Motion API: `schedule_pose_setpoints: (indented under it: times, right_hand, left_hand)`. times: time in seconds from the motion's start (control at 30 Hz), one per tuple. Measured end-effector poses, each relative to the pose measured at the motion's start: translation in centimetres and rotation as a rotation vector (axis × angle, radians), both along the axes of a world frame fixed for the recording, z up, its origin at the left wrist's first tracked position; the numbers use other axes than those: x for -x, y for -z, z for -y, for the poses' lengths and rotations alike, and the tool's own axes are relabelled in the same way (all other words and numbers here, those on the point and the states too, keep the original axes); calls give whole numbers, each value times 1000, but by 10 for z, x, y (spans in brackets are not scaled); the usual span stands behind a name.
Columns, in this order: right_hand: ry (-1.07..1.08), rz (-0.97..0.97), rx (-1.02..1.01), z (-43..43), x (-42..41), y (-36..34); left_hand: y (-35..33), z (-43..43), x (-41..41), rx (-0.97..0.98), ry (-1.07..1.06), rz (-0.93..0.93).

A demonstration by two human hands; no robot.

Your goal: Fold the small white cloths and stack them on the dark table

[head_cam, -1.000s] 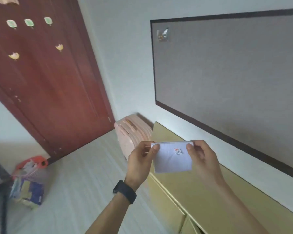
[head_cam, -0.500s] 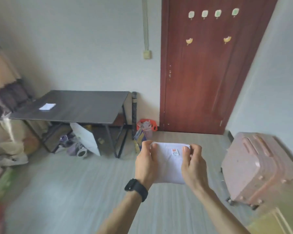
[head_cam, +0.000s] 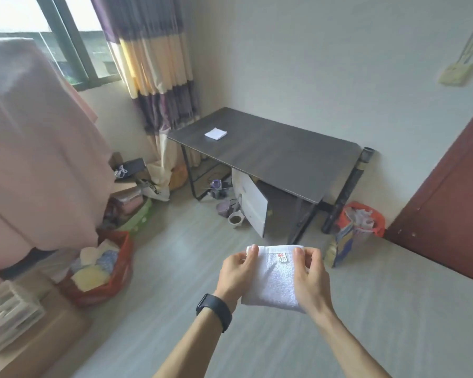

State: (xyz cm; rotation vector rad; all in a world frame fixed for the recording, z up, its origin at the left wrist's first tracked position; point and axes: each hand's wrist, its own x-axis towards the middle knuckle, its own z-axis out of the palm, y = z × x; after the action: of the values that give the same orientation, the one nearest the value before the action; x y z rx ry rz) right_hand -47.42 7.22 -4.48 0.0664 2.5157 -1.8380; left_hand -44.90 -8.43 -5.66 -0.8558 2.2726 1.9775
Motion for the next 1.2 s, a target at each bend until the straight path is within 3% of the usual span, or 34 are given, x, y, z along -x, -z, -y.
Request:
schedule_pose_setpoints:
  times: [0.13,0.37,0.7,1.2]
  right_hand:
    - [-70,76,4,49,68,27]
    - [-192,217,44,133,211,60]
    - [-319,67,-123,257,376,67]
    - [-122,76,-213,437,612,104]
  left_hand:
    - [25,55,53,-68,-39,132]
    - [24,125,179,142,-270,65]
    - [44,239,328,183,-392,-3]
    - [96,426,590,141,-218,82]
